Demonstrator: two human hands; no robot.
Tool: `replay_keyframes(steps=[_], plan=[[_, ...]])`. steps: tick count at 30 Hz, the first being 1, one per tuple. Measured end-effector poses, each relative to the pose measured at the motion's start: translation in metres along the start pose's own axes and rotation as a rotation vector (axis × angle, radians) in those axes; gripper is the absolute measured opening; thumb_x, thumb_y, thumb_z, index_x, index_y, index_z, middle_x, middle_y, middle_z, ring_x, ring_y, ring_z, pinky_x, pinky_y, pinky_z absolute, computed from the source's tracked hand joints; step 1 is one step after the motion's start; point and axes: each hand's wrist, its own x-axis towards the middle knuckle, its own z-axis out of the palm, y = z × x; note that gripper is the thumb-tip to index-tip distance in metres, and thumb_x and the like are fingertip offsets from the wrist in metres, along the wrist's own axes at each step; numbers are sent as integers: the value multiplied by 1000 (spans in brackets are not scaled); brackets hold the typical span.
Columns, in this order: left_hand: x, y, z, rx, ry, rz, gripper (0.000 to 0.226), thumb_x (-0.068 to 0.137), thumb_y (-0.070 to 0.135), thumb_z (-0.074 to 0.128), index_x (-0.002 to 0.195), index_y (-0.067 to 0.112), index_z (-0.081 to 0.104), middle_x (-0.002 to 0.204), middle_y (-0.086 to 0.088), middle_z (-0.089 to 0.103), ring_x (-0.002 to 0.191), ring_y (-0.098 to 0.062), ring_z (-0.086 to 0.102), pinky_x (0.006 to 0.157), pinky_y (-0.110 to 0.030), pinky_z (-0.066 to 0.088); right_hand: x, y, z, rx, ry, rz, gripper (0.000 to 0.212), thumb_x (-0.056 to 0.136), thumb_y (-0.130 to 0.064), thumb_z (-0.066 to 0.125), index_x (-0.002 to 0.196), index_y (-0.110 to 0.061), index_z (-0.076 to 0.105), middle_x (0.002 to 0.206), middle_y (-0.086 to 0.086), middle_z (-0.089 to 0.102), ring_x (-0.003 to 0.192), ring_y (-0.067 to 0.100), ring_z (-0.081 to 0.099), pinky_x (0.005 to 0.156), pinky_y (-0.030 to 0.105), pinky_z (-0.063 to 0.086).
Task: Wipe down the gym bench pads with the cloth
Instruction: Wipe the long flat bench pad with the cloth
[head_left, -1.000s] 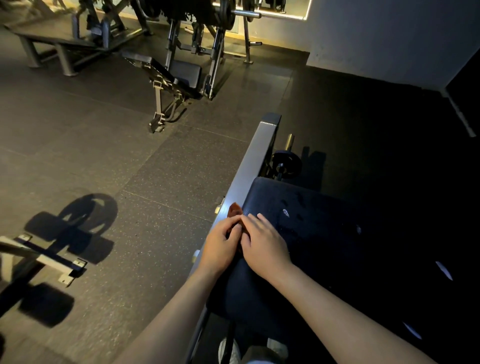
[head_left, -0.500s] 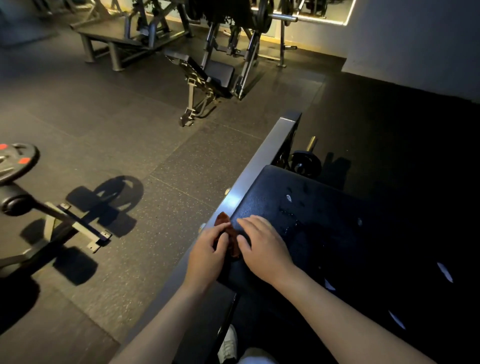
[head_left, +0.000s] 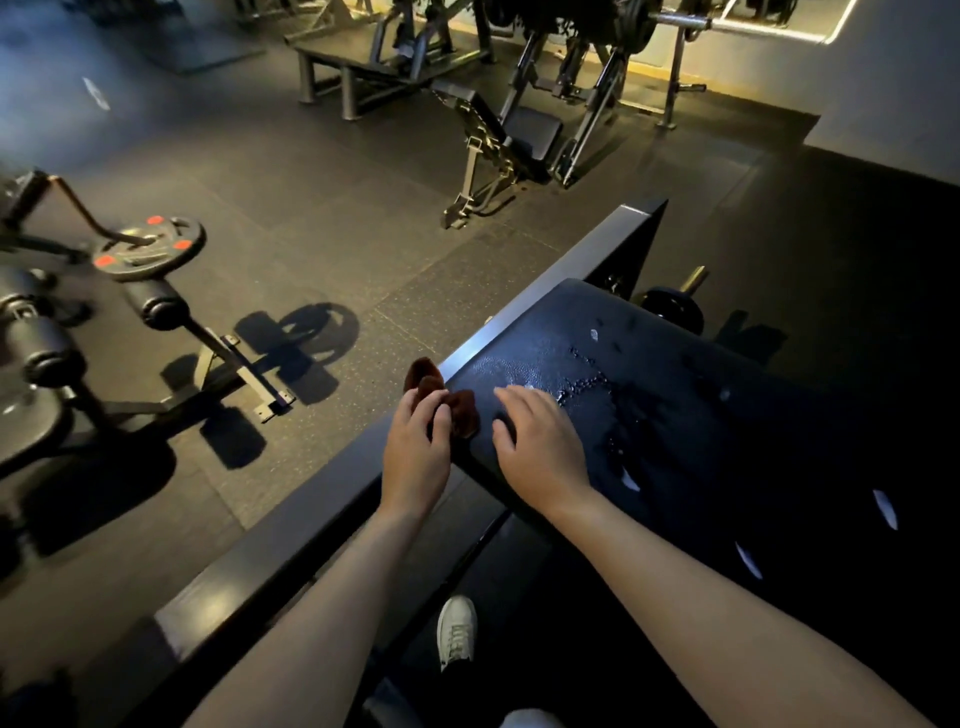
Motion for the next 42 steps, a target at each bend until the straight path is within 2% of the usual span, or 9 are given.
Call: replay_keyframes(steps=[5,10,17,23,27,30,33,37,42], plan=[[-37,20,17,28,84,29,36,107,29,43,136,18,61,157,-1,38,152,-18,19,125,-42,19,-21,9,-6,27,114,22,36,94,-20,57,128,-13,64,129,2,63,125,22,53,104,42,40],[-66,33,33,99,37,243,40,101,33,41,125,16,69,143,0,56,149,-23,29,123,-24,12,-30,12,-5,68,121,29,35,92,-16,52,124,-12,66,123,3,67,118,23,56,102,40,41],[-14,23,12,177,-35,177,32,103,29,47,128,22,67,150,-3,50,147,-23,32,121,-43,27,-26,12,-4,31,91,10,35,97,-27,51,128,-16,62,123,-2,65,119,19,53,104,38,38],[-41,47,28,132,-92,224,38,100,31,46,129,17,66,148,-5,53,147,-22,33,122,-31,18,-32,16,-7,250,185,54,34,94,-23,54,126,-17,64,123,-3,63,116,14,52,104,35,42],[-53,71,19,-85,-286,211,34,102,27,49,133,24,61,135,7,63,130,-6,52,110,-29,39,-42,11,-11,405,264,104,33,95,-21,50,124,-17,67,122,-8,62,116,7,52,104,25,40],[-45,71,3,-248,-318,90,31,97,26,50,126,28,61,117,10,69,108,-1,62,97,-31,49,-39,-3,-14,470,165,138,35,101,-20,49,134,-21,61,133,-8,58,125,5,48,106,18,34],[-37,63,-4,-272,-204,-2,29,96,31,43,120,29,59,111,7,69,103,-8,63,94,-40,50,-27,-14,-13,387,-42,89,46,101,-29,48,147,-24,47,145,-4,51,134,11,42,112,30,34],[-24,60,-2,-238,-142,-26,31,107,25,40,136,23,48,132,4,58,120,-13,54,102,-33,42,-21,-12,-14,62,-215,-35,60,94,-33,59,149,-15,42,152,2,41,141,21,33,120,39,23],[-14,42,7,3,-212,109,38,109,23,37,142,15,55,152,-1,47,147,-13,31,119,-25,17,-20,-1,-17,133,-109,129,30,94,-18,56,124,-16,53,130,0,49,112,25,53,86,38,47]])
